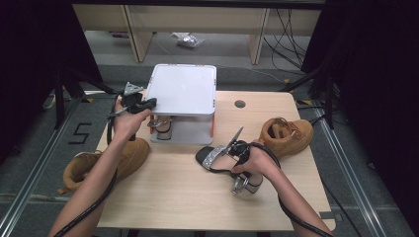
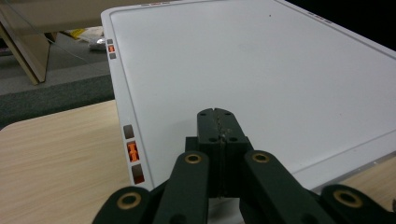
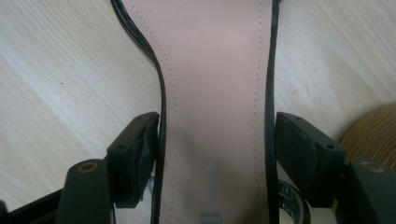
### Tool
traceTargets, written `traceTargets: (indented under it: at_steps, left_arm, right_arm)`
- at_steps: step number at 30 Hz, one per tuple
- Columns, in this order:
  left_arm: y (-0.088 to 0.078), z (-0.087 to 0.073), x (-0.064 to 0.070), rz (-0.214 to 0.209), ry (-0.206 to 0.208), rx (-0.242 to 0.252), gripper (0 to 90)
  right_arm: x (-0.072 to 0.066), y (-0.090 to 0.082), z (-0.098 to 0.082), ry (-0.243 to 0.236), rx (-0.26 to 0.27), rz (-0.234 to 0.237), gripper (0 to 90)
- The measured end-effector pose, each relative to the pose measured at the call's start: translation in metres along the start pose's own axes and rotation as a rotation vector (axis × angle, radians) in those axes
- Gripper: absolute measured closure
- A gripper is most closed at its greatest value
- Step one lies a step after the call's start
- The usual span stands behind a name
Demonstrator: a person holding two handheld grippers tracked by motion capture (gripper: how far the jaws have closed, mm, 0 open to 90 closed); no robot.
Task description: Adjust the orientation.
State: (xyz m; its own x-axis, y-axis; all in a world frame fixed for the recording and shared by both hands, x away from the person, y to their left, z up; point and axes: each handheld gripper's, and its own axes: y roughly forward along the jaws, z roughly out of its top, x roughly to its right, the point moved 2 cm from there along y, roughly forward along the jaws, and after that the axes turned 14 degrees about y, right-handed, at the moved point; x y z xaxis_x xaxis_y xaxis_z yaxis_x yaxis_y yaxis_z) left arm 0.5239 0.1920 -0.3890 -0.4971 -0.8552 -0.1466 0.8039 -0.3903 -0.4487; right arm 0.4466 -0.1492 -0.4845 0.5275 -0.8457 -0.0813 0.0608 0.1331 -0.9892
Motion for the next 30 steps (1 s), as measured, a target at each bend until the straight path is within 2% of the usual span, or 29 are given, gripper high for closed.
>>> traceTargets:
  at_steps: [3, 5, 6, 7, 9, 10, 11, 12, 15, 17, 18, 19, 21, 22, 23, 24, 27, 28, 29, 30]
  left_arm:
    - [0.000, 0.000, 0.000, -0.001, -0.001, 0.001, 89.8]
    - [0.000, 0.000, 0.000, -0.001, 0.001, 0.000, 89.8]
    - [0.000, 0.000, 0.000, -0.002, 0.001, 0.000, 89.8]
    - [0.000, 0.000, 0.000, -0.001, 0.002, -0.001, 89.8]
    - [0.000, 0.000, 0.000, -0.002, 0.000, -0.002, 89.8]
    - [0.000, 0.000, 0.000, -0.003, -0.002, -0.003, 89.8]
    - [0.000, 0.000, 0.000, -0.006, -0.002, 0.004, 89.8]
    - [0.000, 0.000, 0.000, -0.005, -0.002, 0.003, 89.8]
    - [0.000, 0.001, 0.000, -0.002, 0.001, -0.001, 89.8]
    - [0.000, 0.001, 0.000, -0.002, 0.001, -0.001, 89.8]
    - [0.000, 0.001, 0.000, -0.002, 0.003, -0.001, 89.8]
    - [0.001, 0.001, 0.000, -0.005, 0.001, 0.002, 89.8]
    - [0.000, 0.001, 0.000, -0.006, 0.001, 0.001, 89.8]
    - [0.000, 0.001, 0.000, -0.006, 0.001, 0.001, 89.8]
    - [0.001, 0.001, 0.000, -0.007, 0.001, 0.001, 89.8]
    - [0.000, 0.001, 0.000, -0.006, 0.002, 0.001, 89.8]
    - [0.000, 0.001, 0.000, -0.005, 0.004, -0.002, 89.8]
    - [0.000, 0.001, 0.000, -0.004, 0.006, -0.008, 89.8]
    - [0.000, 0.001, 0.000, -0.004, 0.007, -0.009, 89.8]
    - [0.000, 0.001, 0.000, -0.005, 0.007, -0.009, 89.8]
  right_arm:
    - [0.001, 0.003, 0.002, -0.024, -0.002, -0.006, 33.9]
    - [-0.001, 0.003, 0.002, -0.010, -0.012, -0.003, 34.9]
    - [0.000, 0.004, 0.003, -0.035, 0.000, -0.004, 35.2]
    - [-0.002, 0.004, 0.003, -0.018, -0.007, -0.007, 36.0]
    - [-0.002, 0.006, 0.003, -0.035, -0.021, -0.015, 37.6]
    - [-0.004, 0.006, 0.003, -0.022, -0.032, -0.019, 38.1]
    - [-0.004, 0.007, 0.003, -0.029, -0.035, -0.025, 38.8]
    - [-0.001, 0.008, 0.003, -0.071, -0.021, -0.028, 40.0]
    - [0.001, 0.009, 0.004, -0.088, -0.024, -0.021, 41.7]
    - [-0.001, 0.009, 0.004, -0.060, -0.037, -0.019, 41.8]
    - [0.000, 0.010, 0.006, -0.083, -0.034, -0.029, 41.7]
    - [0.001, 0.010, 0.005, -0.084, -0.043, -0.052, 41.6]
    - [0.001, 0.010, 0.006, -0.069, -0.047, -0.041, 40.7]
    - [-0.001, 0.010, 0.006, -0.063, -0.048, -0.018, 40.2]
    - [-0.001, 0.010, 0.007, -0.061, -0.049, -0.019, 40.0]
    - [0.002, 0.012, 0.007, -0.080, -0.047, -0.054, 40.0]
    - [0.000, 0.013, 0.008, -0.067, -0.058, -0.037, 40.2]
    - [0.000, 0.013, 0.009, -0.083, -0.069, -0.046, 41.2]
    - [-0.001, 0.013, 0.008, -0.062, -0.083, -0.040, 41.7]
    - [-0.001, 0.013, 0.009, -0.063, -0.085, -0.042, 42.0]
